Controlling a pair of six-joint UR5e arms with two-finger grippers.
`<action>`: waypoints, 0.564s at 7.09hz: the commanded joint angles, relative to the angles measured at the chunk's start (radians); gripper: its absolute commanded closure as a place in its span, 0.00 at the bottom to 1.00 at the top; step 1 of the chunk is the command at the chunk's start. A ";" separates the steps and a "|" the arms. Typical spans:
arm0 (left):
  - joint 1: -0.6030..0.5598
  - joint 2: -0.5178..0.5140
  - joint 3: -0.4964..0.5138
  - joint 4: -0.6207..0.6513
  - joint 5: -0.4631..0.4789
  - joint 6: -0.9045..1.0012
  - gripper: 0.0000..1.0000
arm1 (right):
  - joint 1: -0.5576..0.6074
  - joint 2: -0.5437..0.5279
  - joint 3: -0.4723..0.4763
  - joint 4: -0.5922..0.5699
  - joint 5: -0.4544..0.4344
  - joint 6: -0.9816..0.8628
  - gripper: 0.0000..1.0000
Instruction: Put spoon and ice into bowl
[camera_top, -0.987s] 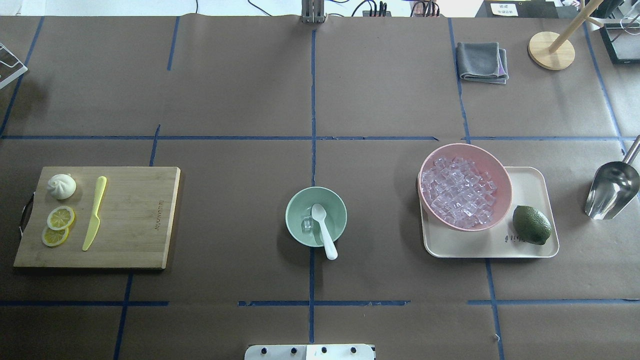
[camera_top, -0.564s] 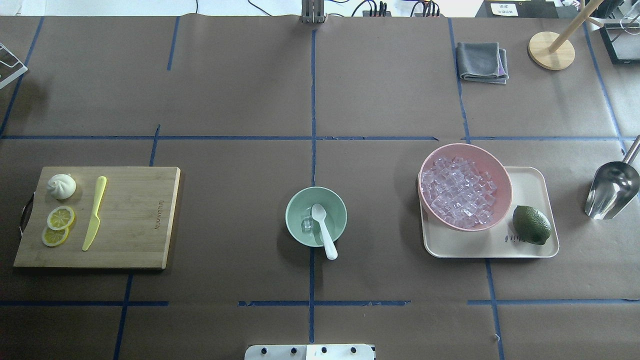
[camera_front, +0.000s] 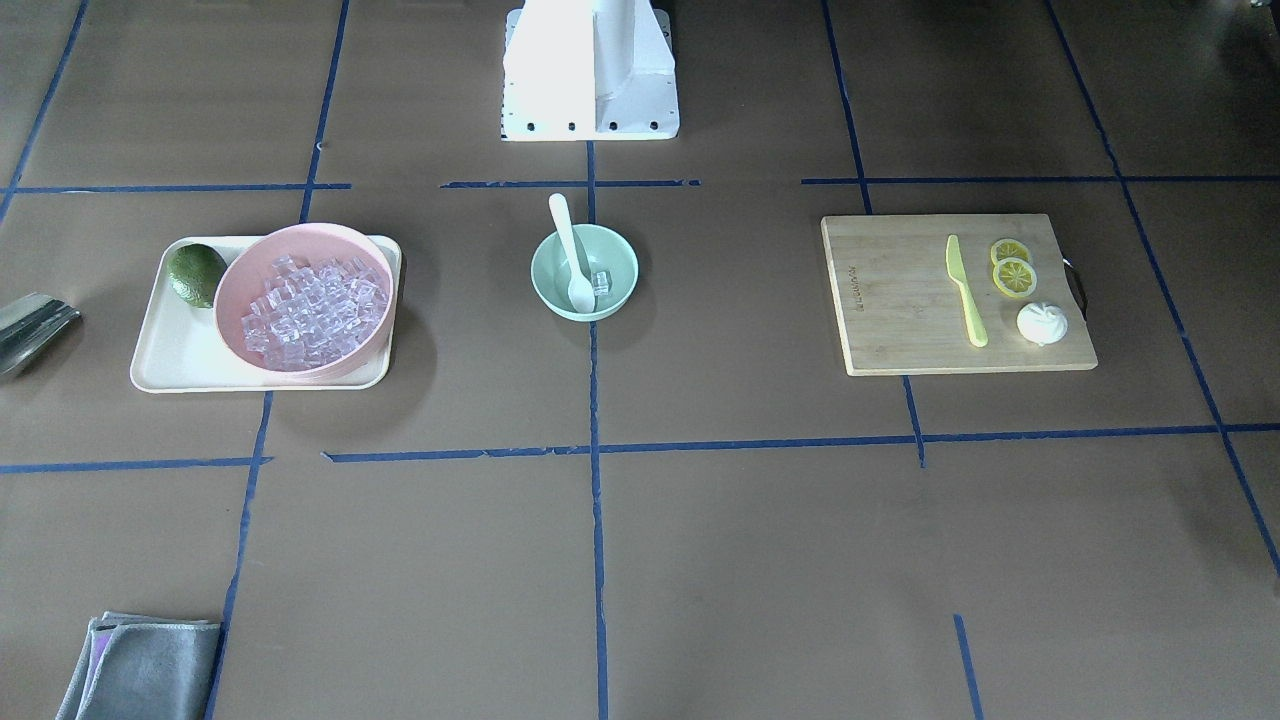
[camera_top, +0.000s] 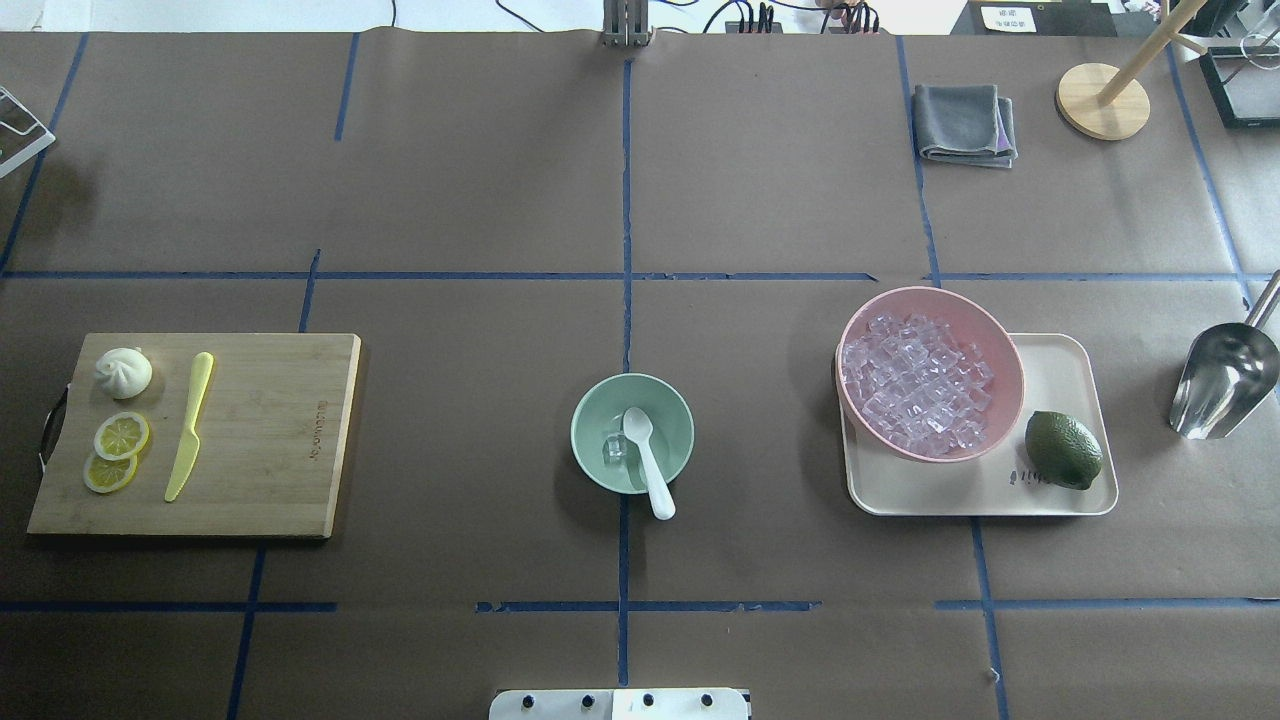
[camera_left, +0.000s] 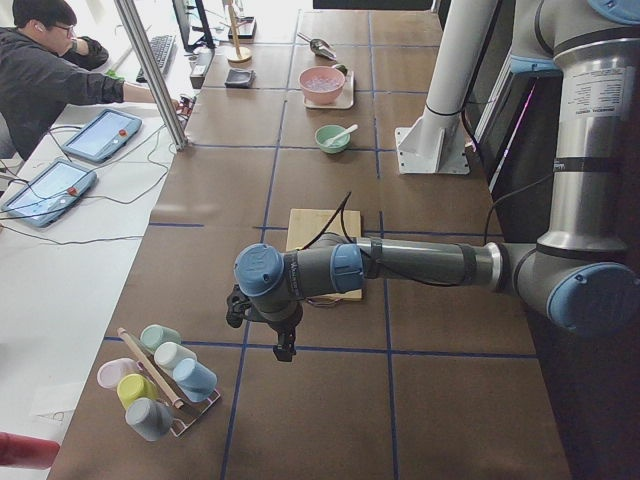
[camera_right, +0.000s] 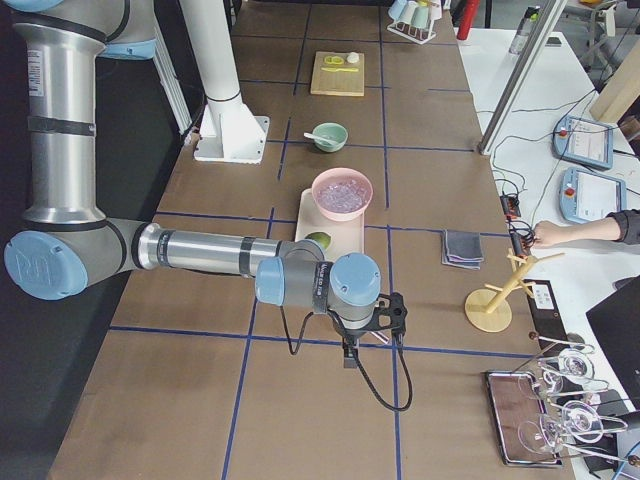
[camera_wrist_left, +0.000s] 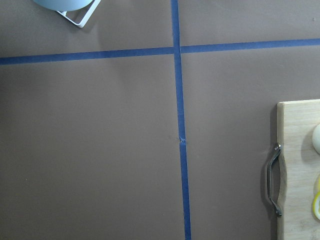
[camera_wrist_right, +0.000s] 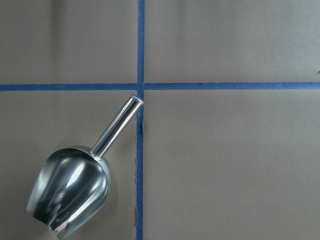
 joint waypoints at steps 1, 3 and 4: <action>0.000 0.004 0.001 -0.001 0.000 -0.003 0.00 | 0.000 -0.001 0.005 0.000 0.004 0.011 0.00; 0.000 0.006 0.003 -0.001 0.000 0.001 0.00 | 0.000 -0.001 0.009 0.001 0.004 0.009 0.00; 0.000 0.006 0.006 -0.001 0.000 0.007 0.00 | 0.000 -0.001 0.011 0.001 0.005 0.009 0.00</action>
